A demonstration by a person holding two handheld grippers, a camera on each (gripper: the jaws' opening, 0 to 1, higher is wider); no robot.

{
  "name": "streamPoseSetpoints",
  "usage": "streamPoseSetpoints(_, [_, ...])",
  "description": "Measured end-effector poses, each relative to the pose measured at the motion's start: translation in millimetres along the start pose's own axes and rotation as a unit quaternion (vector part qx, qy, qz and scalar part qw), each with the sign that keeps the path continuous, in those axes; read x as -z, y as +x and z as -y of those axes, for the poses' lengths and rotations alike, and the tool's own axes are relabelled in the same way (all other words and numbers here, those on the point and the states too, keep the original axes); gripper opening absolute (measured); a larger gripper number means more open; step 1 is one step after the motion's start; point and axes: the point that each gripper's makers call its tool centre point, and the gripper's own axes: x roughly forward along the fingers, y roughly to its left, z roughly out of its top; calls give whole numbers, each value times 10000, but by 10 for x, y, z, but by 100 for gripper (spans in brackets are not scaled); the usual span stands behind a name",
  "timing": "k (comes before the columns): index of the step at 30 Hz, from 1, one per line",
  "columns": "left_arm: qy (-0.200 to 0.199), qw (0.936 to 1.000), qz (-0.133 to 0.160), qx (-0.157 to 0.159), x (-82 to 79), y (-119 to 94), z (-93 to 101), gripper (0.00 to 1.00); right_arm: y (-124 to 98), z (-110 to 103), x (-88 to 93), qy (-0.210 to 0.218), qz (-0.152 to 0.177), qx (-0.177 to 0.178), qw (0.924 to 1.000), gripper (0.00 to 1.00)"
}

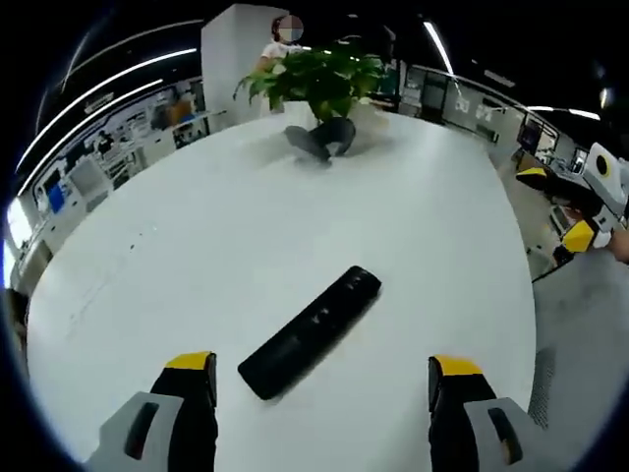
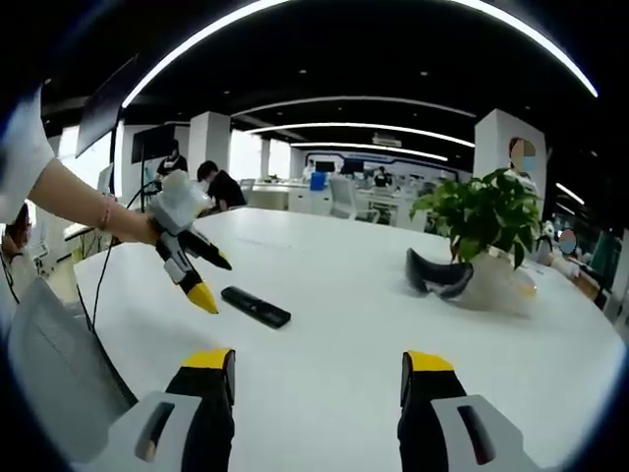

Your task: Press the specified remote control buttons in sequence, fully releasing each button before pressing the next.

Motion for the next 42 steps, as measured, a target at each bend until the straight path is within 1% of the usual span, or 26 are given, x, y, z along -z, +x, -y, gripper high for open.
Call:
streamPoseSetpoints(3, [195, 9997, -101, 65, -43, 40, -25, 89, 1, -1, 4, -12, -13, -8, 10000, 65])
streamPoseSetpoints(5, [367, 9989, -295, 61, -36, 76, -81, 87, 0, -2, 6, -11, -18, -13, 10000, 64])
streamPoseSetpoints(7, [443, 9981, -414, 66, -45, 99, -121, 84, 2, -4, 5, -9, -12, -29, 10000, 63])
streamPoseSetpoints(8, [482, 9979, -419, 77, -68, 110, -139, 83, 2, -5, 6, -14, -13, -37, 10000, 61])
streamPoseSetpoints(11, [595, 9967, -524, 196, -110, 153, -193, 79, 5, -22, 16, -59, -42, -90, 9999, 56])
streamPoseSetpoints(13, [728, 9942, -720, 316, -102, 202, -235, 75, 10, -44, 25, -71, -75, -153, 9998, 53])
streamPoseSetpoints(15, [860, 9924, -801, 378, -107, 246, -251, 73, 14, -52, 36, -67, -96, -184, 9998, 51])
streamPoseSetpoints(17, [1037, 9888, -975, 441, -85, 283, -252, 71, 14, -61, 41, -62, -103, -209, 9997, 50])
streamPoseSetpoints(18, [1254, 9842, -1130, 536, -55, 295, -237, 68, 16, -66, 47, -55, -119, -227, 9997, 50])
streamPoseSetpoints(19, [1427, 9805, -1212, 605, -40, 301, -227, 63, 18, -69, 53, -54, -134, -238, 9996, 49])
streamPoseSetpoints(20, [1607, 9751, -1384, 652, -6, 308, -234, 58, 22, -71, 61, -58, -156, -245, 9996, 49])
streamPoseSetpoints(22, [1734, 9683, -1612, 802, 47, 334, -226, 49, 22, -73, 65, -65, -166, -254, 9995, 47])
streamPoseSetpoints(24, [1792, 9651, -1725, 822, 59, 373, -247, 45, 22, -75, 68, -75, -172, -273, 9995, 44])
streamPoseSetpoints(27, [1866, 9629, -1763, 827, 53, 401, -269, 45, 23, -76, 76, -80, -196, -275, 9994, 43])
streamPoseSetpoints(32, [1987, 9579, -1841, 951, 60, 450, -266, 45, 23, -74, 87, -56, -225, -275, 9994, 42])
streamPoseSetpoints(35, [2206, 9503, -1925, 1059, 80, 469, -242, 43, 23, -70, 98, -53, -254, -265, 9993, 42])
streamPoseSetpoints(36, [2310, 9460, -1980, 1115, 98, 475, -234, 42, 23, -68, 100, -44, -259, -263, 9993, 42])
streamPoseSetpoints(37, [2310, 9449, -1980, 1209, 97, 472, -209, 40, 24, -67, 101, -38, -259, -264, 9993, 42])
streamPoseSetpoints(39, [2333, 9428, -2016, 1265, 104, 471, -204, 38, 24, -67, 106, -22, -272, -263, 9993, 42])
streamPoseSetpoints(41, [2381, 9400, -2034, 1357, 116, 461, -178, 32, 24, -67, 110, -20, -283, -264, 9992, 41])
streamPoseSetpoints(42, [2520, 9359, -2023, 1400, 123, 449, -154, 28, 25, -69, 112, -18, -287, -268, 9992, 41])
